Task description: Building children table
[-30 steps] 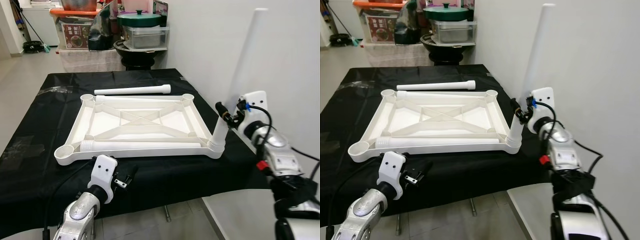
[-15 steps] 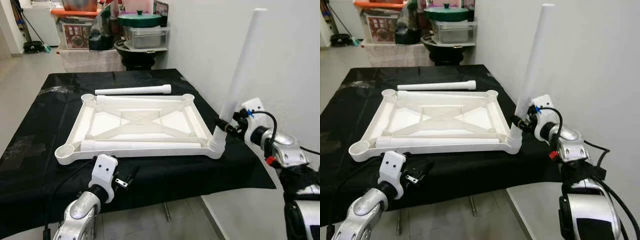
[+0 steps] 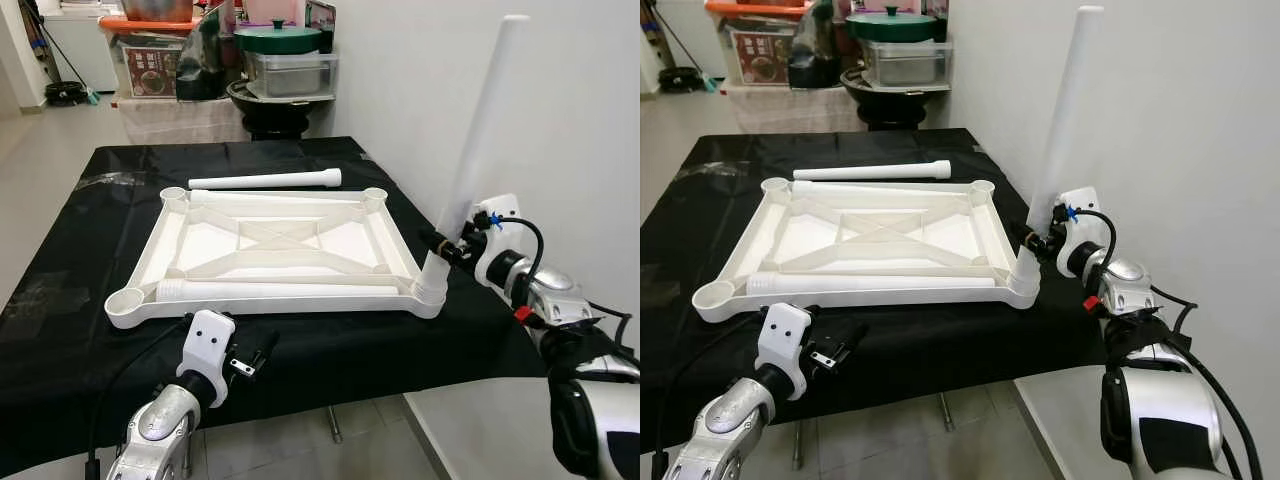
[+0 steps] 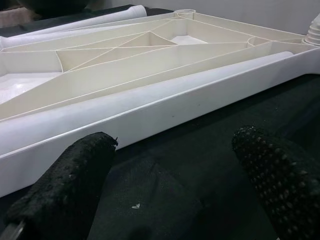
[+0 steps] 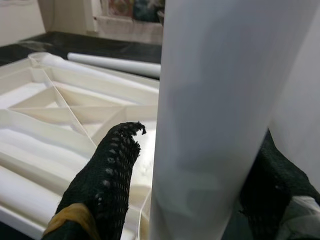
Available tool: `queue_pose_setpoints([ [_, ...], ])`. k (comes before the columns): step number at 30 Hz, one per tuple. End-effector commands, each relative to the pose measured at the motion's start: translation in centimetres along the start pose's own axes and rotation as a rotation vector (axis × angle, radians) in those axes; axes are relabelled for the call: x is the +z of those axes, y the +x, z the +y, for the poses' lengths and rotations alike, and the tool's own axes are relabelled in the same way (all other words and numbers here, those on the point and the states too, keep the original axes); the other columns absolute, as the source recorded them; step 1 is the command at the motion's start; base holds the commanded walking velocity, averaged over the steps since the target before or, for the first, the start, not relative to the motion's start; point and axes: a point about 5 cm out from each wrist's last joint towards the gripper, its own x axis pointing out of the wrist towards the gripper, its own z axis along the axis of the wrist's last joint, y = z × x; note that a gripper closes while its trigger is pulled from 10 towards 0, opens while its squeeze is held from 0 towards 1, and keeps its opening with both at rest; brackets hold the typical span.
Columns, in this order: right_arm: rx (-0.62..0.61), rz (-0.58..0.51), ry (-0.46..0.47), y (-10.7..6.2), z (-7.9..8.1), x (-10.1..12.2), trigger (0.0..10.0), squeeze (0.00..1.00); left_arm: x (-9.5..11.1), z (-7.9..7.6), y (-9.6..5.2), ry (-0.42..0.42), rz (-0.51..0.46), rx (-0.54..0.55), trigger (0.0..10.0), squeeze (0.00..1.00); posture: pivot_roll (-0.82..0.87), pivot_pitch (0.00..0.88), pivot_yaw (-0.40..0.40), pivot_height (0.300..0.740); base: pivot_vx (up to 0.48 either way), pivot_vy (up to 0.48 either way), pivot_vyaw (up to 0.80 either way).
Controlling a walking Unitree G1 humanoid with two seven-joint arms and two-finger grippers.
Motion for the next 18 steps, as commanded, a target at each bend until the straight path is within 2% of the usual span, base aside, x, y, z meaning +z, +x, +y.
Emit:
queue_pose_setpoints([
  [1,0.051,-0.034,-0.014,0.7,0.9,0.5,10.0,0.00,0.0,-0.3,-0.1,0.001,0.000,-0.018,10.0,0.00,0.08,0.000,-0.062,0.740,0.000,0.000,0.00],
  [7,0.075,-0.030,-0.033,1.0,1.5,0.2,10.0,0.00,0.2,-0.2,-0.1,0.000,-0.005,-0.019,10.0,0.00,0.09,0.000,-0.062,0.740,0.000,0.000,0.00],
  [8,0.082,-0.031,-0.029,1.1,1.6,0.1,4.5,0.00,0.2,-0.2,-0.1,0.001,-0.006,-0.018,10.0,0.00,0.09,0.000,-0.064,0.740,0.000,0.000,0.00],
  [9,0.083,-0.030,-0.027,1.1,1.7,0.1,3.5,0.00,0.2,-0.1,-0.2,0.002,-0.006,-0.017,10.0,0.00,0.09,0.000,-0.064,0.740,0.000,0.000,0.00],
  [10,0.083,-0.030,-0.027,1.1,1.7,0.1,3.5,0.00,0.2,-0.1,-0.2,0.002,-0.006,-0.017,10.0,0.00,0.09,0.000,-0.064,0.740,0.000,0.000,0.00],
  [11,0.094,-0.035,-0.020,1.2,1.9,0.0,1.1,0.00,0.2,-0.1,-0.2,0.002,-0.006,-0.017,10.0,0.00,0.09,0.000,-0.063,0.740,0.000,0.000,0.00],
  [12,0.095,-0.032,-0.016,1.2,1.9,-0.1,0.0,0.00,0.2,-0.2,-0.2,0.003,-0.006,-0.017,10.0,0.00,0.09,0.000,-0.063,0.740,0.000,0.000,0.00],
  [18,0.069,-0.002,-0.057,1.2,1.9,-0.5,0.0,0.00,0.2,-0.2,-0.3,0.001,-0.004,-0.019,10.0,0.00,0.08,0.000,-0.060,0.740,0.000,0.000,0.00],
])
